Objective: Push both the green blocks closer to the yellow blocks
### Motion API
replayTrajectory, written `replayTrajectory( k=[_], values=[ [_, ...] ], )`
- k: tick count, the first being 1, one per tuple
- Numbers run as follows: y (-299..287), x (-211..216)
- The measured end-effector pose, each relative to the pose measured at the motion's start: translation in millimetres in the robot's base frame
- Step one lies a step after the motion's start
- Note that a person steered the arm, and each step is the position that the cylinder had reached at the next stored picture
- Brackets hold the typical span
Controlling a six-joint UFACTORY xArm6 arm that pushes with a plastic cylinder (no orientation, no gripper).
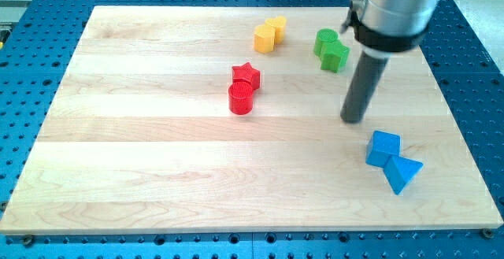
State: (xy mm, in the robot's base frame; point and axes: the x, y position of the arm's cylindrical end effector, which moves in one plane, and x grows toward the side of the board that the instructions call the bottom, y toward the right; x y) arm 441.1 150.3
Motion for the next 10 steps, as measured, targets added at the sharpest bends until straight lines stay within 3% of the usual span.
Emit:
replayTrajectory(
  k=[3,4,5,6,7,8,9,10],
  values=[
    [-23.3,-110.5],
    [-2.1,-113.0],
    [9.2,-158.2],
    [-36.0,-161.0],
    [-16.2,-161.0],
    [56.2,-183.5],
    [33.6,-225.9],
    [-9.8,-220.8]
  ],
)
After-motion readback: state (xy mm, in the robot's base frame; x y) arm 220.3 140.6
